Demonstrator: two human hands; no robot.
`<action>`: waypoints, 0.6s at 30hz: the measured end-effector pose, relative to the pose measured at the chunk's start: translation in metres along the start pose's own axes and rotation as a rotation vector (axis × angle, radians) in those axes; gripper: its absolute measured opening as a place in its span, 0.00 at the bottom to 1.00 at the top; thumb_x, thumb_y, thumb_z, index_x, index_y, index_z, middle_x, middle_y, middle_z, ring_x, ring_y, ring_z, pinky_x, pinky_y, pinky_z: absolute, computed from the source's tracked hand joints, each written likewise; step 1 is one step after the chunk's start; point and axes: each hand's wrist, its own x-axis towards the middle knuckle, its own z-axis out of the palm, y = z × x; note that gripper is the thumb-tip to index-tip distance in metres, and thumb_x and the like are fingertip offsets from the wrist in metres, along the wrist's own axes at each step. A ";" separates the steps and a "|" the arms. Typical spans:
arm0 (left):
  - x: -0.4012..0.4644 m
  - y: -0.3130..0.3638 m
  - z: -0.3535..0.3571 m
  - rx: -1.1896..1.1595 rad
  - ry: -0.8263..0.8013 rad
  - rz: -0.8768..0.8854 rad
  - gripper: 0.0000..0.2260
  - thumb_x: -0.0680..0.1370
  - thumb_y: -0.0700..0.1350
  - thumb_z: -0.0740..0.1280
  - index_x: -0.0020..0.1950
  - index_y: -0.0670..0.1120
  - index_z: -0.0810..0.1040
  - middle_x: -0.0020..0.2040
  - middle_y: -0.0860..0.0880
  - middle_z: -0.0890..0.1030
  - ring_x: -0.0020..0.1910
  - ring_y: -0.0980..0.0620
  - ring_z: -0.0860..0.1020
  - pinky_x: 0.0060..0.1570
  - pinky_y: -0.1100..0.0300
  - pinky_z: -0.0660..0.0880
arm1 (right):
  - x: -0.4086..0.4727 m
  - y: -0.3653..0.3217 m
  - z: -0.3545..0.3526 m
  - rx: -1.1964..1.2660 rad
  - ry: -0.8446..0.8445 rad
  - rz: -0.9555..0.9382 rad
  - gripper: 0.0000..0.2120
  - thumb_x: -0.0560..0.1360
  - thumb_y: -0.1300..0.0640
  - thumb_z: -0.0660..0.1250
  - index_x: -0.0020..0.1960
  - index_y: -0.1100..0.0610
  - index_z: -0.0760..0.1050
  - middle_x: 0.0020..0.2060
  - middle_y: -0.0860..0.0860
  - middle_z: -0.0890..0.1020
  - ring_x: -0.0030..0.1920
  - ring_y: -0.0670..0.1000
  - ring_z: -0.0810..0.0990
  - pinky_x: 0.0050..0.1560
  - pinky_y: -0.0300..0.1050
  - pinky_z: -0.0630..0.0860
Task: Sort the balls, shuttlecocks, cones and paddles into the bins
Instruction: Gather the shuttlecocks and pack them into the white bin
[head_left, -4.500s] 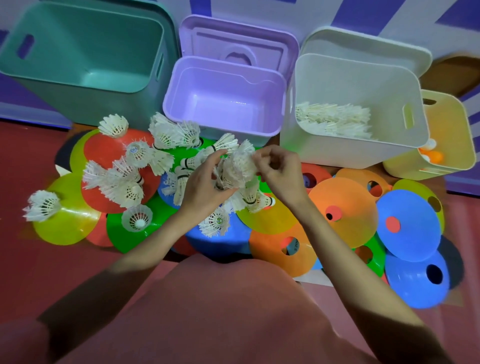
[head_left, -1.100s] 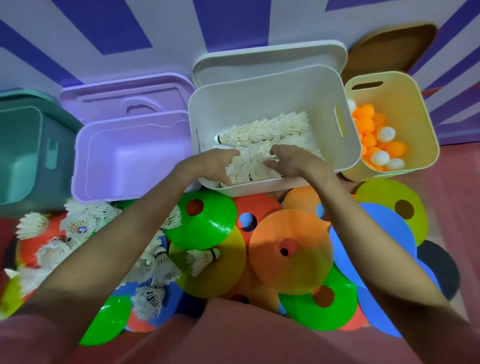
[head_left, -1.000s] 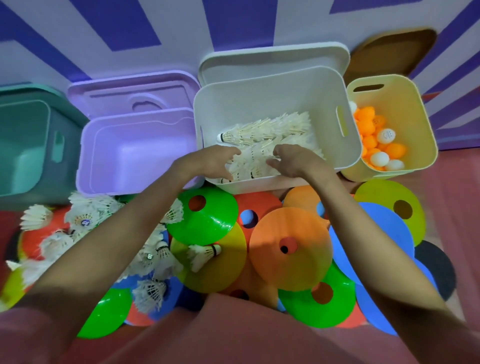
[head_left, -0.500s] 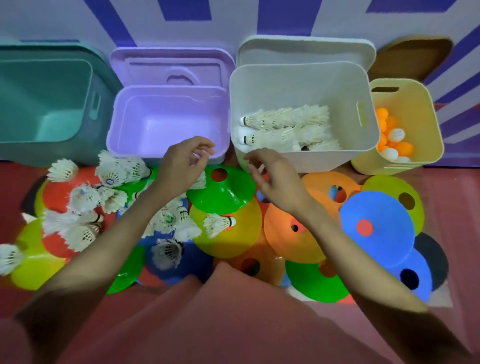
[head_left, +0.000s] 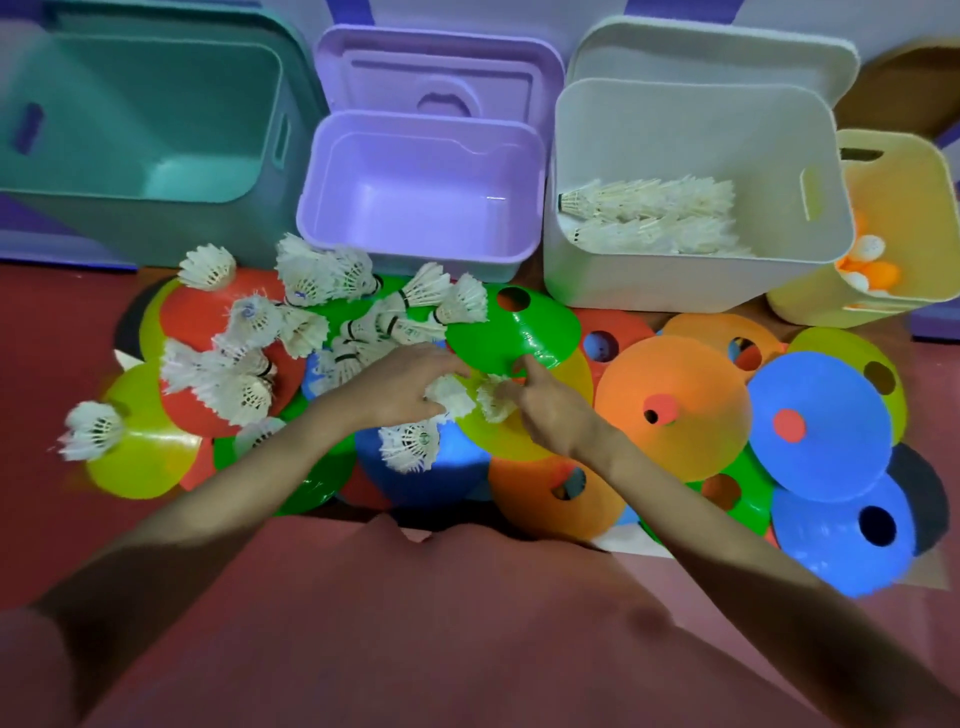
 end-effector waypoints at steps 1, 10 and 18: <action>0.002 -0.001 0.001 0.047 -0.047 0.030 0.24 0.72 0.42 0.72 0.68 0.48 0.72 0.65 0.49 0.75 0.65 0.50 0.70 0.61 0.58 0.63 | 0.000 0.001 0.001 -0.011 0.013 0.002 0.19 0.72 0.69 0.60 0.62 0.58 0.72 0.64 0.61 0.65 0.61 0.61 0.71 0.48 0.51 0.74; 0.028 0.000 -0.003 0.396 -0.162 0.105 0.19 0.75 0.50 0.68 0.65 0.47 0.75 0.59 0.48 0.79 0.61 0.47 0.73 0.60 0.53 0.65 | -0.019 0.008 -0.003 0.028 0.195 0.067 0.03 0.75 0.62 0.65 0.47 0.61 0.76 0.57 0.57 0.73 0.56 0.59 0.74 0.42 0.53 0.76; 0.029 0.006 0.003 0.425 0.124 0.073 0.17 0.73 0.41 0.62 0.26 0.47 0.63 0.23 0.49 0.62 0.28 0.46 0.67 0.37 0.55 0.68 | -0.044 -0.003 -0.011 0.284 0.565 0.129 0.03 0.76 0.61 0.67 0.48 0.59 0.73 0.53 0.54 0.73 0.46 0.55 0.76 0.36 0.50 0.74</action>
